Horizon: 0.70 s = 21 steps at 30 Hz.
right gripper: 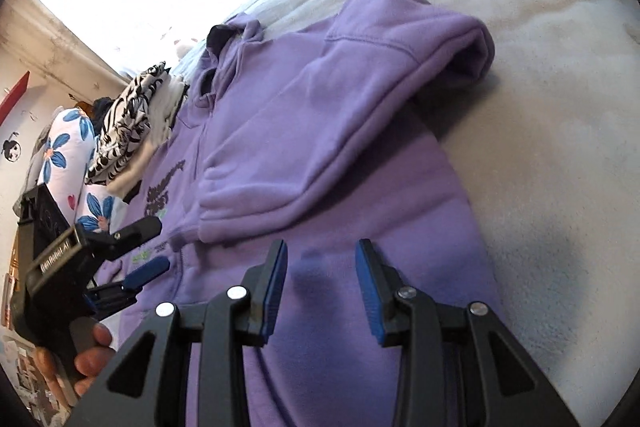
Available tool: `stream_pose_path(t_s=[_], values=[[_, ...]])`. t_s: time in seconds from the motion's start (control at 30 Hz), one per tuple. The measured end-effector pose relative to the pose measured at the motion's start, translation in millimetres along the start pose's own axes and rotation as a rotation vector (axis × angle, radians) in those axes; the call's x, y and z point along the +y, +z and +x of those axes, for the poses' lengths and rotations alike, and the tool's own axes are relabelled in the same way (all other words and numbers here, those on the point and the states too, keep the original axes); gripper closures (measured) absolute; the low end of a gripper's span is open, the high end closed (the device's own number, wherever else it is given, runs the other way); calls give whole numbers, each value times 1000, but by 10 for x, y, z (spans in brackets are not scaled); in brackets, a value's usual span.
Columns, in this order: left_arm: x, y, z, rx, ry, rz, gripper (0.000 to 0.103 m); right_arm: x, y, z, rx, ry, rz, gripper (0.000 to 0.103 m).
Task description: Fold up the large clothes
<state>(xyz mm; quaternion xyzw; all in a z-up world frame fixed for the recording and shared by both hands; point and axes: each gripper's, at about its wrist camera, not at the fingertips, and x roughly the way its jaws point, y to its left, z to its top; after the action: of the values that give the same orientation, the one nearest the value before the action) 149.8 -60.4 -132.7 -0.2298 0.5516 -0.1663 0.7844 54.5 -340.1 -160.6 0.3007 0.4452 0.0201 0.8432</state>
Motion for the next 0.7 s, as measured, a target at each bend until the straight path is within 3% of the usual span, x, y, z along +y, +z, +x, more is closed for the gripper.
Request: stream_pose_path(t_s=[0.07, 0.17, 0.3, 0.5, 0.53, 0.6, 0.7], values=[[0, -12, 55, 25, -67, -18, 46, 18, -12, -1, -7, -9, -15, 67], [-27, -14, 157, 61, -151, -42, 46, 20, -23, 14, -7, -18, -26, 67], [-11, -22, 333, 97, -158, -93, 46, 32, -41, 24, -12, -25, -42, 67], [-26, 34, 402, 91, -169, -120, 46, 84, -81, 78, -13, -37, -85, 59], [-37, 55, 405, 87, -166, -117, 49, 93, -89, 82, -15, -42, -95, 58], [-114, 89, 410, 65, -150, -87, 93, 127, -101, 91, -18, -56, -119, 56], [-299, 135, 350, -4, -63, 32, 94, 180, -112, 102, -19, -82, -149, 55]])
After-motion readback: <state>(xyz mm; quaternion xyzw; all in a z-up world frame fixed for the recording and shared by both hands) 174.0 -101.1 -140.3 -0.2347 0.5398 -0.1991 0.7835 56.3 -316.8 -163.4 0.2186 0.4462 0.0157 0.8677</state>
